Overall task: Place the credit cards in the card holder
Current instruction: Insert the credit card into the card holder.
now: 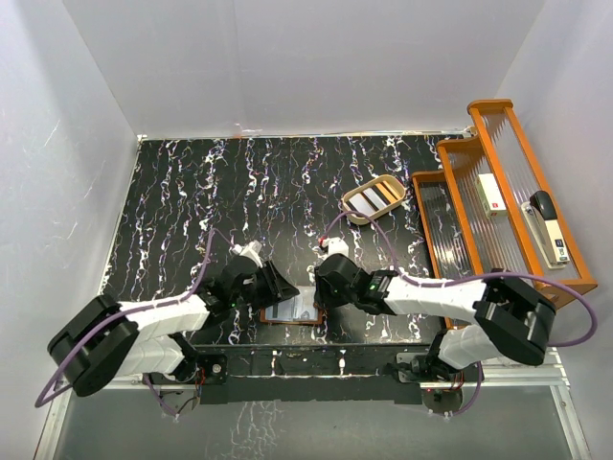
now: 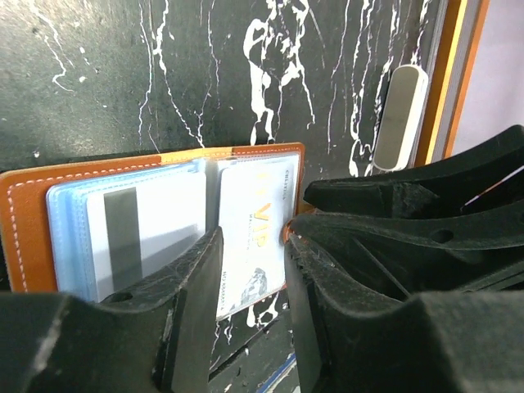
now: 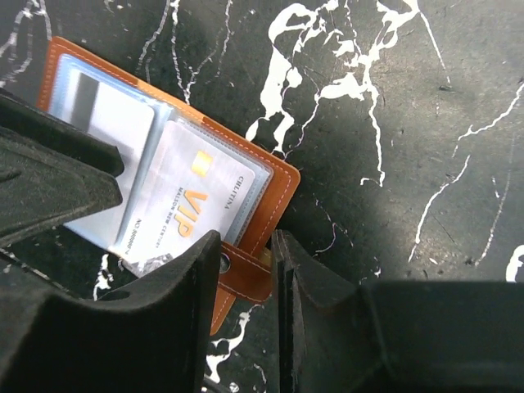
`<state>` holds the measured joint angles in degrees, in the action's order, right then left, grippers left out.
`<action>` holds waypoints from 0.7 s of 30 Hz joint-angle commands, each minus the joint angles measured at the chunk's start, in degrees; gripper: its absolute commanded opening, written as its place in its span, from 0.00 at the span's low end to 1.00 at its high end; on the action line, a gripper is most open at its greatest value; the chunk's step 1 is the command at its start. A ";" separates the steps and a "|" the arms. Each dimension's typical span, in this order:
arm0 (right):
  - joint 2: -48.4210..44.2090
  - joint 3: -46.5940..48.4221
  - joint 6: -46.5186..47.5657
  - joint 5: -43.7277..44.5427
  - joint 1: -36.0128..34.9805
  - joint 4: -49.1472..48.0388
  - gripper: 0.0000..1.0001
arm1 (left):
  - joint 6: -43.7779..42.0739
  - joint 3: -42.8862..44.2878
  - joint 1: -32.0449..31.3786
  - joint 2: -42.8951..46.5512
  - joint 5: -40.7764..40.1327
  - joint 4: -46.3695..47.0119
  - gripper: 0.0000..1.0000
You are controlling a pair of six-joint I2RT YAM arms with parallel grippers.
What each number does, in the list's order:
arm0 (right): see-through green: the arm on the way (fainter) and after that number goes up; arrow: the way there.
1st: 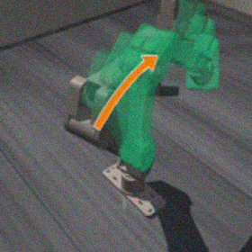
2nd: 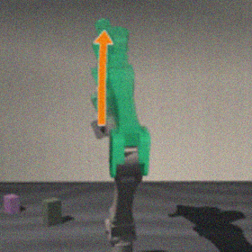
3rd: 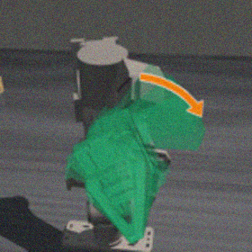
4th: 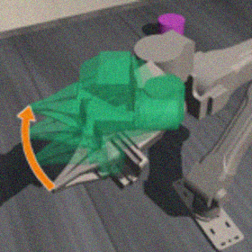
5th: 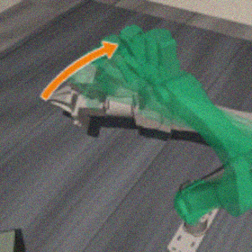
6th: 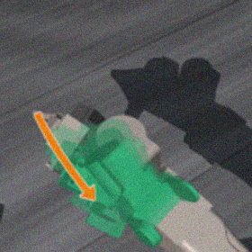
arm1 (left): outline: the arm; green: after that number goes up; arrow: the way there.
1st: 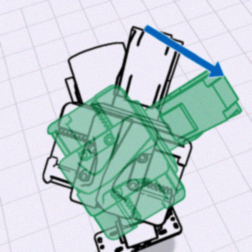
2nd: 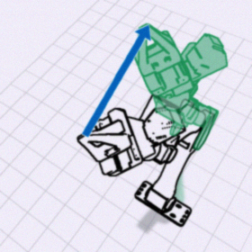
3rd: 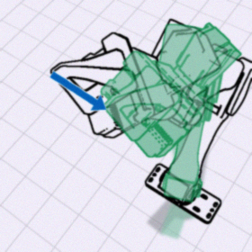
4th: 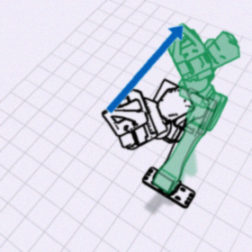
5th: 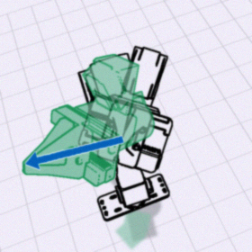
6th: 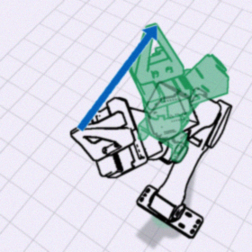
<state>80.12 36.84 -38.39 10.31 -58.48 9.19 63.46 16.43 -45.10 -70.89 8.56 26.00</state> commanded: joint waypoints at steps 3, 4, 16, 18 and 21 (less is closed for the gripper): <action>-5.58 2.19 -0.94 0.59 -0.06 4.12 0.30 | -2.79 4.03 0.03 8.88 -6.03 -14.80 0.40; -5.85 2.74 -1.29 0.23 -0.02 4.73 0.30 | -3.23 4.40 0.17 10.13 -7.34 -16.72 0.41; -5.11 6.34 -5.08 -7.76 -0.23 1.08 0.27 | -6.95 8.28 4.69 18.38 -10.27 -34.37 0.51; -3.59 6.93 -5.67 -8.86 -0.32 -0.34 0.26 | -7.39 8.13 6.79 18.42 -7.68 -34.48 0.52; -1.32 7.98 -6.70 -10.17 -0.62 -2.25 0.24 | -7.77 7.41 10.44 18.33 -2.53 -33.27 0.51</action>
<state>76.69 41.36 -43.11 2.57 -58.52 12.16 57.36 22.90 -38.39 -53.32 0.45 -5.48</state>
